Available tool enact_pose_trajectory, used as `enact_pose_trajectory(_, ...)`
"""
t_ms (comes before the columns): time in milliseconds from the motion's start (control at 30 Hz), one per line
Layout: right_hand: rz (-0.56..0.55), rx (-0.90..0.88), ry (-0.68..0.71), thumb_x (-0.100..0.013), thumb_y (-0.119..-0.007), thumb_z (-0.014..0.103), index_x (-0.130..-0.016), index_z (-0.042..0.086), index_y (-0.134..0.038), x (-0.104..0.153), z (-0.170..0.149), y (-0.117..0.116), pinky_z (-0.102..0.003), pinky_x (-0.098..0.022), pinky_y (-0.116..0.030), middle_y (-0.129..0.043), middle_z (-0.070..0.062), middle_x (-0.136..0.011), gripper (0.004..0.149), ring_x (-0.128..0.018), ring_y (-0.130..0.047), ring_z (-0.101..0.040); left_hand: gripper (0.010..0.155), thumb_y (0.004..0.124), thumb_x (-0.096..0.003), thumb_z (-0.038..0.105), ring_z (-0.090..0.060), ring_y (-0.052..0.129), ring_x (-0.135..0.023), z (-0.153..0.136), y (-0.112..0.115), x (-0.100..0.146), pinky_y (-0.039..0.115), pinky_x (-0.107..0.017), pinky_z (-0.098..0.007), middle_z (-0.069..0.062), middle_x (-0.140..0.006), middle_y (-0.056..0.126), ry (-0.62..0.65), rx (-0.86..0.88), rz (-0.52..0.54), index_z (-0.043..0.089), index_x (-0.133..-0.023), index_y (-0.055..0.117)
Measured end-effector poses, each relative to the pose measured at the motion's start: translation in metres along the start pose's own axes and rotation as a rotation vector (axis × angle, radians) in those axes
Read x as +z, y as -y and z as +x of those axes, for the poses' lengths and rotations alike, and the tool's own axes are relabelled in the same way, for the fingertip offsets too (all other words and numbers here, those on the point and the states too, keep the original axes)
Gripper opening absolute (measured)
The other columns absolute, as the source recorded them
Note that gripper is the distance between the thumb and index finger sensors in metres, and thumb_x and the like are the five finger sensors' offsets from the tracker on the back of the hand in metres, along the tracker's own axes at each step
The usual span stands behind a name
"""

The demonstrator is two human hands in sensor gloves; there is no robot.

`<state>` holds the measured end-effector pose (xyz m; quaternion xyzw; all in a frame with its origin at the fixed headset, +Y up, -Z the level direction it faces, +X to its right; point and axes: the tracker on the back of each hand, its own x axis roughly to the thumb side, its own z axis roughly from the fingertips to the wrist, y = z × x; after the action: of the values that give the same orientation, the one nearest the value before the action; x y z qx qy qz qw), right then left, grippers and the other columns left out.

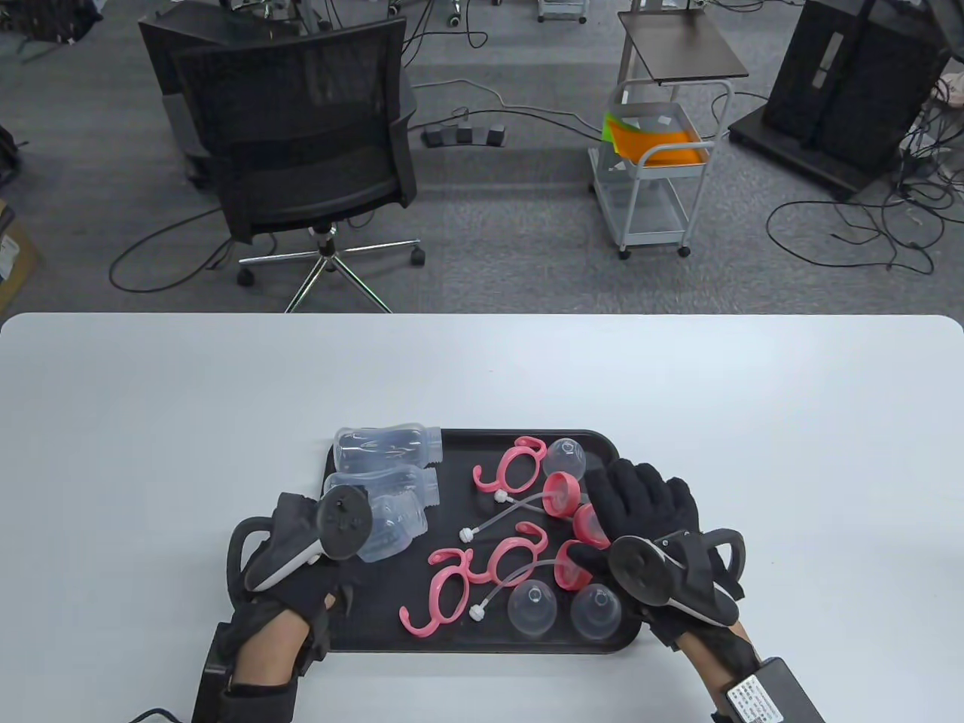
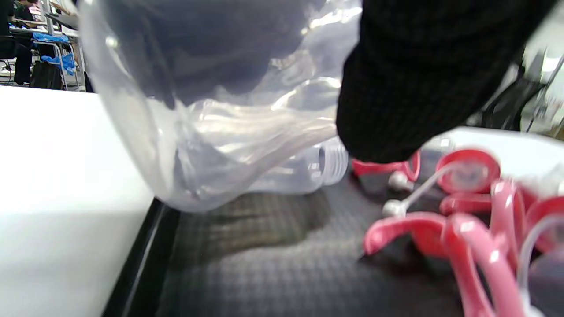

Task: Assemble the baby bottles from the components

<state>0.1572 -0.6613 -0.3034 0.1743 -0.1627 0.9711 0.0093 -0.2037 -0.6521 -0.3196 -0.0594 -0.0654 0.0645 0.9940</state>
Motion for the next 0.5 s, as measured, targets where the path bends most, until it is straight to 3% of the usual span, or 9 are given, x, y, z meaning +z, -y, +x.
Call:
enact_pose_trajectory(200, 0.007, 0.067, 0.156, -0.037, -0.077, 0.063, -0.103, 0.024, -0.063, -0.010, 0.047, 0.009, -0.060, -0.066, -0.072, -0.074, -0.008, -0.102, 0.079, -0.090, -0.082, -0.037, 0.103, 0.108, -0.0315, 0.059, -0.037, 0.085, -0.094, -0.018, -0.010, 0.005, 0.058, -0.078, -0.068, -0.007, -0.104, 0.073, -0.011, 0.166, 0.176, 0.018, -0.109, 0.053)
enact_pose_trajectory(500, 0.137, 0.133, 0.425, -0.035, -0.091, 0.048, -0.095, 0.032, -0.076, -0.033, 0.139, -0.001, -0.054, -0.063, -0.079, -0.085, -0.001, -0.094, 0.064, -0.082, -0.092, -0.030, 0.103, 0.108, -0.0329, 0.059, -0.037, 0.083, -0.096, -0.049, -0.009, 0.007, 0.056, -0.078, -0.068, -0.007, -0.105, 0.071, -0.146, 0.320, 0.308, 0.018, -0.109, 0.052)
